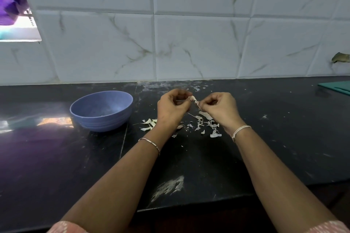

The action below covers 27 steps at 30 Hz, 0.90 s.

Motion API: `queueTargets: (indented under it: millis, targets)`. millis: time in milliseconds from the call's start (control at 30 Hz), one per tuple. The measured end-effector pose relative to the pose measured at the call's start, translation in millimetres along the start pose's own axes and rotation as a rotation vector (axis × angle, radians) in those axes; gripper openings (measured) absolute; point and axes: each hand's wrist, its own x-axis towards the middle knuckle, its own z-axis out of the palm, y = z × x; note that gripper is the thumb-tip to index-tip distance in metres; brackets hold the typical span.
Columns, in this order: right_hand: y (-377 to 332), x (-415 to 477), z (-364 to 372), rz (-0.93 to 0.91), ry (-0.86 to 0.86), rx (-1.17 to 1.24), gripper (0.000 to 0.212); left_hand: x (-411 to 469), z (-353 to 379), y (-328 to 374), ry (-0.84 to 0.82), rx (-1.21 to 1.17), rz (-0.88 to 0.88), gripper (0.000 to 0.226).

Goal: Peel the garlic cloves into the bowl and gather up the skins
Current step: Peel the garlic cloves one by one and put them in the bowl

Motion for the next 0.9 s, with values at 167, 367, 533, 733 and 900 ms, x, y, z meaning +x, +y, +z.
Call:
queueTargets:
  millis: [167,367,533,733,900]
  targets:
    - [-3,-2,0,-0.016,-0.04,0.114,0.021,3,0,-5,0.065,0.076,-0.032,0.01]
    - [-2,-3,8,-0.034,-0.041,0.06,0.008,2,1,-1,0.083,0.111,-0.022,0.011]
    - [-4,-5,10,-0.072,-0.016,-0.008,0.006,1,0,-1,0.062,0.126,-0.01,0.007]
    - [-2,-3,8,-0.03,0.052,-0.007,0.008,1,1,-8,-0.04,-0.03,-0.088,0.012]
    - [-3,-2,8,0.025,0.05,0.073,0.009,-1,1,-3,-0.089,-0.231,-0.163,0.008]
